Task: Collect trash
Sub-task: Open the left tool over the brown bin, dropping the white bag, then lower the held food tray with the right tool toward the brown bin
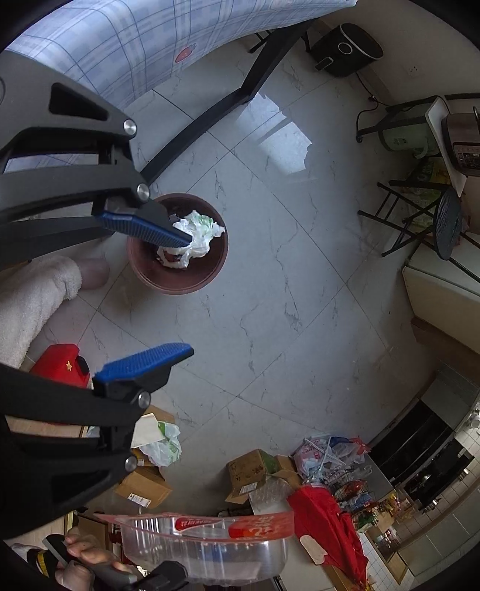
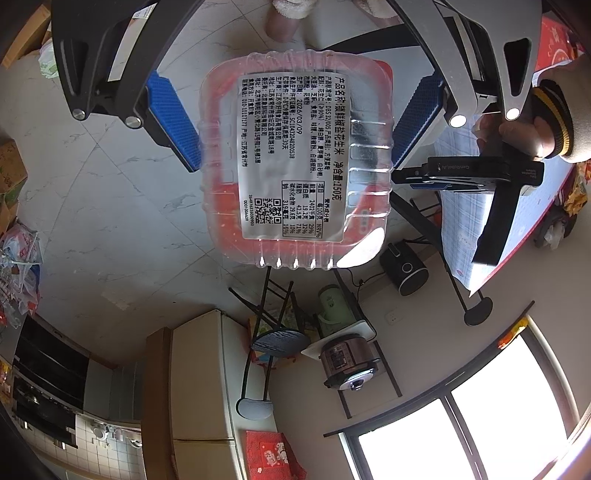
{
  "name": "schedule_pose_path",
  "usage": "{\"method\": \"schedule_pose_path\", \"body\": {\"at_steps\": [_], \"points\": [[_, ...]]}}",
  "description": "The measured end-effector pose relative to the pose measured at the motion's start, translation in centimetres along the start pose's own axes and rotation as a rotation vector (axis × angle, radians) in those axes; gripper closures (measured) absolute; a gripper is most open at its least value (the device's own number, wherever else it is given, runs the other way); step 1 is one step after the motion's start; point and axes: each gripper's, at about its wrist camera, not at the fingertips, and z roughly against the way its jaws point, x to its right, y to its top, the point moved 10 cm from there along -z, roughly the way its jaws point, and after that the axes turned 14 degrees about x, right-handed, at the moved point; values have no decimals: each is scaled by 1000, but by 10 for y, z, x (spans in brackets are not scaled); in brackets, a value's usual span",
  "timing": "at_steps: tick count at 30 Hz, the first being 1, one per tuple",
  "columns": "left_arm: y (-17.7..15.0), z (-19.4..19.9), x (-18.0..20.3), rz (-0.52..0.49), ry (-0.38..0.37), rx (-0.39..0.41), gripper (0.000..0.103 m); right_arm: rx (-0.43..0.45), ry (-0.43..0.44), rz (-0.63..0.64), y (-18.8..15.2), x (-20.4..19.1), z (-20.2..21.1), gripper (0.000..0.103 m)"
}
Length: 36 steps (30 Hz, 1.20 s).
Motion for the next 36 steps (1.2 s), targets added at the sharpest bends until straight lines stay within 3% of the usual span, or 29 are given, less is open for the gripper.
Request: {"method": "schedule_pose_path", "body": {"at_steps": [4, 9, 15, 21, 27, 36], "points": [[9, 29, -6, -7, 20, 58, 42, -17, 8, 10, -6, -3, -5, 6], [20, 90, -28, -3, 90, 188, 18, -68, 24, -22, -23, -8, -22, 5], [7, 161, -66, 41, 190, 290, 7, -150, 61, -69, -53, -33, -63, 5], [-7, 208, -111, 78, 271, 316, 6, -236, 74, -66, -76, -66, -110, 5], [-22, 246, -150, 136, 330, 344, 6, -260, 65, -42, -76, -88, -140, 5], [-39, 267, -173, 172, 361, 344, 6, -308, 41, -35, -85, -92, -161, 4]]}}
